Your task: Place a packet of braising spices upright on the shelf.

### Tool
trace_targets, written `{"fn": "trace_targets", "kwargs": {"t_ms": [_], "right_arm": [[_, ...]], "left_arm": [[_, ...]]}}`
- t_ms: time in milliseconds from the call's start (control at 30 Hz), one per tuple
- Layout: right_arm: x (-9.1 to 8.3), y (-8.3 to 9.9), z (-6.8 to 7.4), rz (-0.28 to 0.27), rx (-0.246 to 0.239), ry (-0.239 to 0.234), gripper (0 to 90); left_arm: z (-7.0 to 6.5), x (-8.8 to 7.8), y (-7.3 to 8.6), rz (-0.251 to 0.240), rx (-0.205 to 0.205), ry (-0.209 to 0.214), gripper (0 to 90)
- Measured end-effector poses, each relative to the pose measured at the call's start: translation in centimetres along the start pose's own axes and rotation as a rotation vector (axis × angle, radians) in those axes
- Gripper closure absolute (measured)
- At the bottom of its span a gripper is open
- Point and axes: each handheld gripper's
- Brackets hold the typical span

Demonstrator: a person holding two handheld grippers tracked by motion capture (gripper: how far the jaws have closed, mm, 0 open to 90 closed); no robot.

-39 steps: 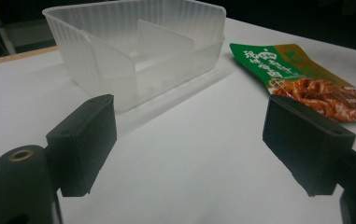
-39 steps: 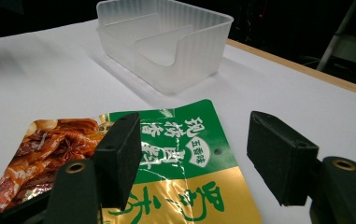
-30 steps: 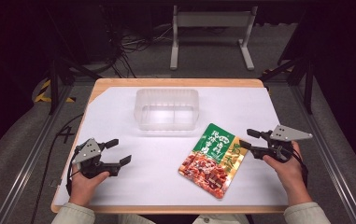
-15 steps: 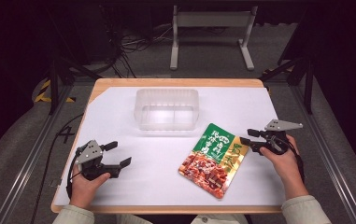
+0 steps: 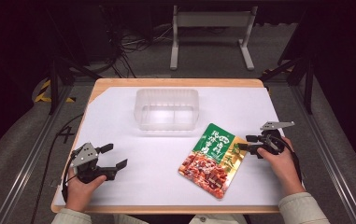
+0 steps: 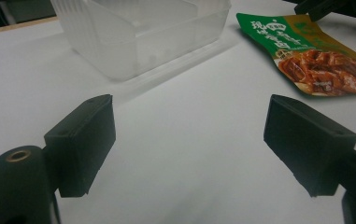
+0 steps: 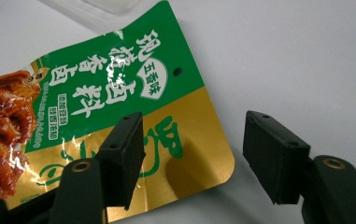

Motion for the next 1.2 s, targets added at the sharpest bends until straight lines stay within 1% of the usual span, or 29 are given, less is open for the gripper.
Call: {"fn": "trace_targets", "kwargs": {"t_ms": [100,200,267,367,400,533,667,733,833,967,1033,1067,1100,1167,1200], "right_arm": [[0.3,0.2,-0.2,0.019,0.012,-0.023,40.8],[0.3,0.3,-0.4,0.024,0.021,-0.033,41.8],[0.4,0.4,-0.5,0.024,0.026,-0.039,42.0],[0.4,0.4,-0.6,0.019,0.043,-0.07,42.8],[0.5,0.4,-0.7,0.016,0.051,-0.095,43.0],[0.4,0.5,-0.7,0.004,0.057,-0.1,44.3],[0.1,0.6,-0.9,-0.033,0.079,-0.128,48.0],[-0.2,0.6,-0.7,-0.058,0.087,-0.15,51.2],[-0.6,0.5,-0.4,-0.086,0.087,-0.189,54.8],[-0.2,0.4,0.4,-0.085,0.061,-0.258,58.5],[0.0,0.4,0.6,-0.083,0.053,-0.263,58.6],[0.2,0.3,0.9,-0.069,0.035,-0.246,58.8],[0.4,0.3,1.2,-0.049,0.016,-0.215,59.0],[0.9,0.4,1.5,-0.025,-0.005,-0.189,59.3],[0.9,0.4,1.5,-0.025,-0.005,-0.189,59.3]], "left_arm": [[0.0,-0.1,0.1,-0.002,-0.003,-0.001,17.2],[0.0,-0.1,0.2,0.0,-0.001,-0.003,17.2],[0.0,-0.2,0.2,0.005,0.001,-0.005,17.2],[0.0,-0.2,0.2,0.003,0.0,0.002,16.9],[0.0,-0.2,0.2,0.003,0.0,0.002,16.4],[0.0,-0.1,0.2,-0.003,0.002,0.014,15.6],[0.0,0.0,0.2,0.001,0.001,0.024,15.3],[0.0,0.0,0.2,0.002,-0.003,0.032,15.3],[-0.1,0.1,0.2,0.0,-0.003,0.036,15.4],[-0.1,0.1,0.1,0.0,0.004,0.039,15.4],[-0.2,0.1,0.1,0.003,0.003,0.041,15.3],[-0.2,0.2,0.1,0.004,0.009,0.04,15.3],[-0.2,0.2,0.1,0.007,0.01,0.043,15.3],[-0.3,0.3,0.1,0.009,0.014,0.042,15.3],[-0.3,0.3,0.1,0.009,0.014,0.042,15.3]]}}
Point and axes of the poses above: each handheld gripper's, and its own axes: x roughly forward along the jaws, y roughly out of its underside, z roughly to its left, and after that the axes turned 9 degrees about -y, right-handed
